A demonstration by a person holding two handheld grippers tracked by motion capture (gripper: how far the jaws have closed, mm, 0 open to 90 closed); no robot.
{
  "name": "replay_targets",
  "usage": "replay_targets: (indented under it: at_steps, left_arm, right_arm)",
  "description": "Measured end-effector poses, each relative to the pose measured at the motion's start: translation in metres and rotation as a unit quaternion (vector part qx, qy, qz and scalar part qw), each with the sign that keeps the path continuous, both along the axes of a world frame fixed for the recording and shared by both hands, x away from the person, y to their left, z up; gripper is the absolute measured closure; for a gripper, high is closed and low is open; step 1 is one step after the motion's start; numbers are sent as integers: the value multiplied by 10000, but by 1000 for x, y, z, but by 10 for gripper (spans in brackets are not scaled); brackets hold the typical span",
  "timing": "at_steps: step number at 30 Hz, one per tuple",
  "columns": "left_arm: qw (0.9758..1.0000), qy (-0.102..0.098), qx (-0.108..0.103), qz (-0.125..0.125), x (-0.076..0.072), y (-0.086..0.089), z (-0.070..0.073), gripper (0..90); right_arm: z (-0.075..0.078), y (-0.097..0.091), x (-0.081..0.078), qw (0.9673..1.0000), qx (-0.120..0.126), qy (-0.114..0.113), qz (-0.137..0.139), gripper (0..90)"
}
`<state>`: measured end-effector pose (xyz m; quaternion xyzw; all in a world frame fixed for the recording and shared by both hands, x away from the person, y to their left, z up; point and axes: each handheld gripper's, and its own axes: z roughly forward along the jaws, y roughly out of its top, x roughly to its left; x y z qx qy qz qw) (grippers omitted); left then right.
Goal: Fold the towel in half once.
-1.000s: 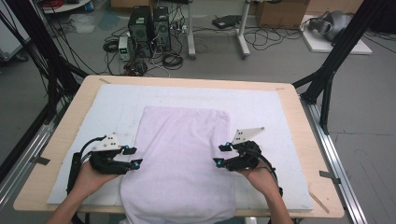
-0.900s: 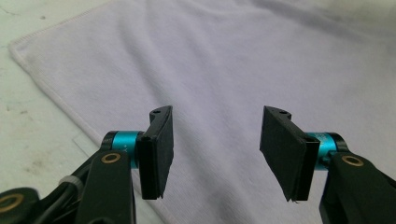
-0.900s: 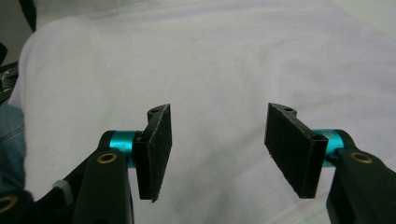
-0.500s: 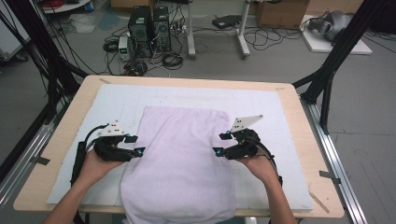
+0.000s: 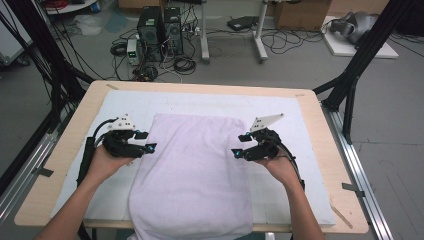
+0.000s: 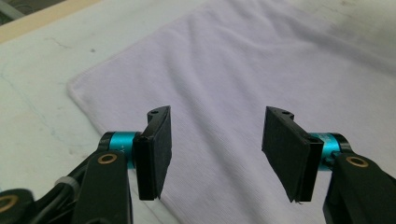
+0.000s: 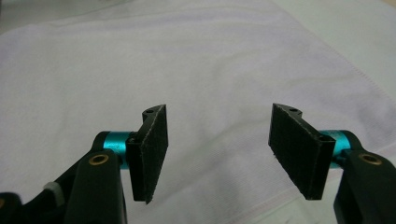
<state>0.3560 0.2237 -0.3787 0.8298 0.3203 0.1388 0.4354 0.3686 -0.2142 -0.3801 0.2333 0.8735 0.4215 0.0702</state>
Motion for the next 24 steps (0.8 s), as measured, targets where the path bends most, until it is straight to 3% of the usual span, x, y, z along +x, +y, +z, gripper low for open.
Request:
replay_targets:
  at_steps: [3, 6, 9, 14, 17, 19, 21, 24]
  left_arm:
    - [9997, 48, -169, 186, 14, 5, -5, 439]
    - [9994, 132, -120, 303, 26, 7, -16, 454]
    - [9991, 185, 4, 383, 36, 7, -28, 468]
    - [9975, 4, 406, 581, 48, -2, -46, 518]
    - [9947, 202, 640, 778, 57, -1, -60, 565]
    - [9949, 302, 466, 840, 61, 3, -65, 573]
    - [9949, 225, 462, 872, 62, 2, -66, 601]
    - [9951, 218, 444, 850, 62, 0, -66, 688]
  right_arm:
    - [3, 0, 12, 9999, -102, -6, -100, 375]
    - [0, -1, 25, 9997, -113, -6, -196, 383]
    - [-11, -2, 36, 9992, -210, 47, -322, 396]
    - [-33, -5, 51, 9973, -265, 147, -672, 451]
    - [-48, -5, 57, 9948, -298, 255, -938, 481]
    - [-55, -4, 60, 9932, -454, 298, -1027, 495]
    - [-60, -3, 63, 9926, -514, 320, -1051, 518]
    - [-61, -3, 62, 9914, -543, 203, -1172, 630]
